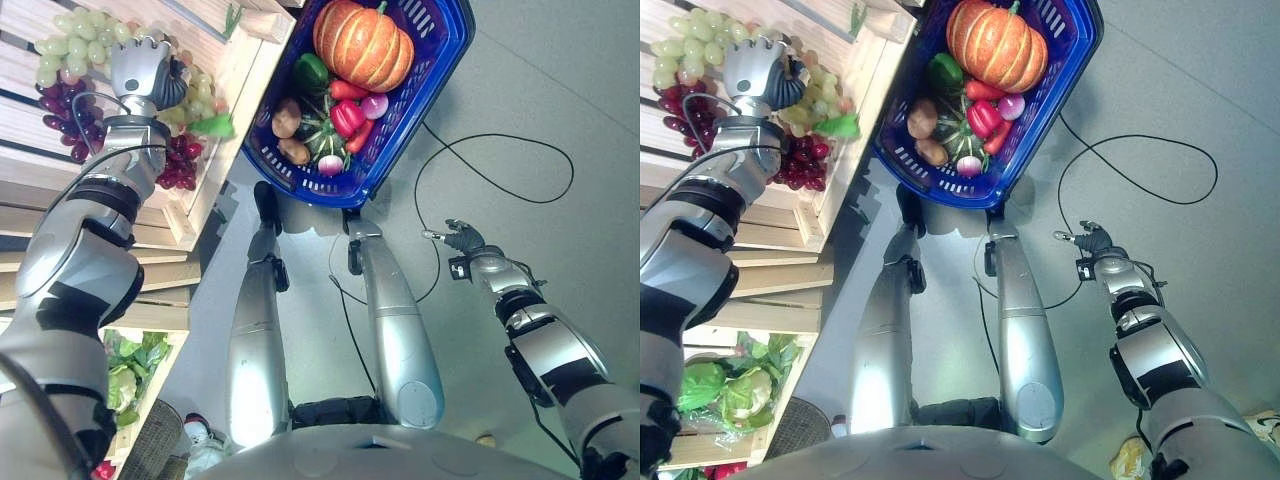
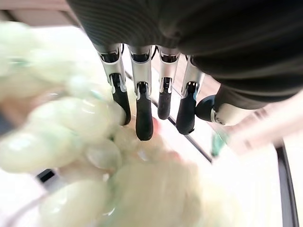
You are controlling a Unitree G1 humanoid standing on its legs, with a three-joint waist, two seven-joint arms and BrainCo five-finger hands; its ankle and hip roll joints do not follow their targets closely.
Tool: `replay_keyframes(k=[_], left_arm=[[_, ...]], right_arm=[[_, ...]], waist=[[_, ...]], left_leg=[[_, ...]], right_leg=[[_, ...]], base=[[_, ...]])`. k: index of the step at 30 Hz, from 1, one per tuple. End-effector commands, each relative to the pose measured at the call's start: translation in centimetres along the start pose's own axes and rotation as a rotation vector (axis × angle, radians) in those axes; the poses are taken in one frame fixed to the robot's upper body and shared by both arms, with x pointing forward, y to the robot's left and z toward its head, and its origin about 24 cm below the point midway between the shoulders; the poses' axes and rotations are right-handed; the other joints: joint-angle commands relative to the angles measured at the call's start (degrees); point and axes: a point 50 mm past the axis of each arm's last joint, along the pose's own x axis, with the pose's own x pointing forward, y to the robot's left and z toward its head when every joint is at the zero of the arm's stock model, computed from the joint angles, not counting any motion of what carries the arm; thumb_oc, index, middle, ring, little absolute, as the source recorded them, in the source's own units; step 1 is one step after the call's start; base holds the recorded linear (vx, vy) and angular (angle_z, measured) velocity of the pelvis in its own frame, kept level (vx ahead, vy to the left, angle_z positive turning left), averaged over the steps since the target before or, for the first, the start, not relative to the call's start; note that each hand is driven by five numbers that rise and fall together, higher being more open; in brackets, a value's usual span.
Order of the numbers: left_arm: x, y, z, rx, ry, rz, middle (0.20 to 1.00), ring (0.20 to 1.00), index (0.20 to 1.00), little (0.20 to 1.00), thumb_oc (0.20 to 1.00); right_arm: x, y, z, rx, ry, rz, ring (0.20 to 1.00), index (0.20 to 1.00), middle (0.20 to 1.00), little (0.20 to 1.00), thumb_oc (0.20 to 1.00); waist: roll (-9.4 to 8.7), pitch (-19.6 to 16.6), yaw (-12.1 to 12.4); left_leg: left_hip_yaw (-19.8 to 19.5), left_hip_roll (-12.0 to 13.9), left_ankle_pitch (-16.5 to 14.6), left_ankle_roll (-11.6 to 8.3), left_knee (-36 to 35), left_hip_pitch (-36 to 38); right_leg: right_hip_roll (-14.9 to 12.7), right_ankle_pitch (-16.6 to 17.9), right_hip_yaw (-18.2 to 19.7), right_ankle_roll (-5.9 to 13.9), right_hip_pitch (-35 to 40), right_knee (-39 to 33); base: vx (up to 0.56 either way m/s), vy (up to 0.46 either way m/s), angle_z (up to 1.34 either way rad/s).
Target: Pick up fruits and vegetables into the basket
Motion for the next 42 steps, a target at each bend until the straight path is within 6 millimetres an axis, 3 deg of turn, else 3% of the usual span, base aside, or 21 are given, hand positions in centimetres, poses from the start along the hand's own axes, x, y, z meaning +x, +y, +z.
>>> replay_keyframes(k=[1,14,18,19,20,26,30,38,42], left_arm=[[-0.9,-0.1,-2.1,-0.090,0.112,0.038,0.200,0.200,0.200,0.200,0.200],[-0.8,0.7,-2.4,-0.340,0.182,0.088,0.200,0.200,0.200,0.200,0.200],[-0.4,1.3,-2.0,-0.158,0.099,0.106,0.200,0.200,0.200,0.200,0.200],[-0.5,1.3,-1.9,-0.093,0.074,0.132,0.514,0.514,0.514,0.514,0.514],[-0.4,1.4,-1.7,-0.026,0.029,0.136,1.000,1.000,1.000,1.000,1.000],[0.0,0.9,1.1,0.296,-0.307,0.061,1.000,1.000,1.000,1.000,1.000],[0.1,0.4,2.6,0.415,-0.448,-0.032,1.000,1.000,1.000,1.000,1.000],[0.5,0.4,4.2,0.495,-0.577,-0.133,1.000,1.000,1.000,1.000,1.000],[0.1,-0.5,3.6,0.540,-0.554,-0.254,1.000,1.000,1.000,1.000,1.000]], right_arm=[[-0.7,-0.5,-4.1,0.004,0.096,-0.022,1.000,1.000,1.000,1.000,1.000],[-0.9,-0.6,-5.0,0.001,0.115,-0.021,1.000,1.000,1.000,1.000,1.000],[-1.0,-0.6,-5.0,-0.005,0.116,-0.019,1.000,1.000,1.000,1.000,1.000],[-0.9,-0.8,-4.9,-0.009,0.116,-0.020,1.000,1.000,1.000,1.000,1.000],[-0.9,-0.9,-4.9,-0.010,0.115,-0.021,1.000,1.000,1.000,1.000,1.000],[-0.8,-1.7,-4.3,-0.032,0.110,-0.030,1.000,1.000,1.000,1.000,1.000],[-0.7,-2.3,-3.8,-0.050,0.104,-0.034,1.000,1.000,1.000,1.000,1.000],[-0.6,-2.7,-3.4,-0.061,0.096,-0.039,1.000,1.000,1.000,1.000,1.000],[-0.6,-2.9,-3.1,-0.059,0.093,-0.043,1.000,1.000,1.000,1.000,1.000]], waist=[[-0.31,-2.05,1.75],[0.37,-2.05,2.24],[0.39,-2.05,2.13],[0.34,-2.05,2.09],[0.30,-2.05,2.04],[0.56,-2.05,1.41],[0.78,-2.05,0.79],[0.97,-2.05,0.23],[0.99,-2.05,0.31]], left_leg=[[0.03,-1.70,-7.33,-0.73,5.71,1.03],[0.45,-1.80,-7.78,-0.41,5.51,2.25],[0.59,-1.87,-7.86,-0.31,5.62,2.28],[0.59,-1.85,-7.84,-0.30,5.64,2.28],[0.67,-1.80,-7.86,-0.28,5.69,2.26],[1.32,-1.61,-7.72,-0.29,5.82,1.56],[1.84,-1.52,-7.74,-0.16,5.92,1.21],[2.18,-1.42,-7.87,-0.14,6.44,0.53],[2.11,-1.49,-7.66,-0.17,6.33,0.38]], right_leg=[[-0.21,4.91,0.00,5.23,4.71,-8.75],[-0.37,3.78,-0.37,4.95,5.85,-8.13],[-0.45,3.79,-0.43,4.90,5.95,-8.20],[-0.45,3.80,-0.42,4.92,5.95,-8.18],[-0.46,3.77,-0.44,4.91,5.93,-8.11],[-0.44,4.25,-0.12,5.07,5.17,-8.25],[-0.36,4.60,0.27,5.26,4.58,-8.29],[-0.36,5.03,0.59,5.57,3.85,-8.28],[-0.31,5.44,0.57,5.60,3.71,-8.67]], base=[[0.00,0.000,0.00],[0.00,0.000,0.00],[0.00,0.000,0.00],[0.00,0.000,0.00],[0.02,0.030,0.00],[0.01,0.045,0.00],[0.01,0.050,-0.03],[0.00,0.010,-0.02],[0.00,0.000,0.00]])
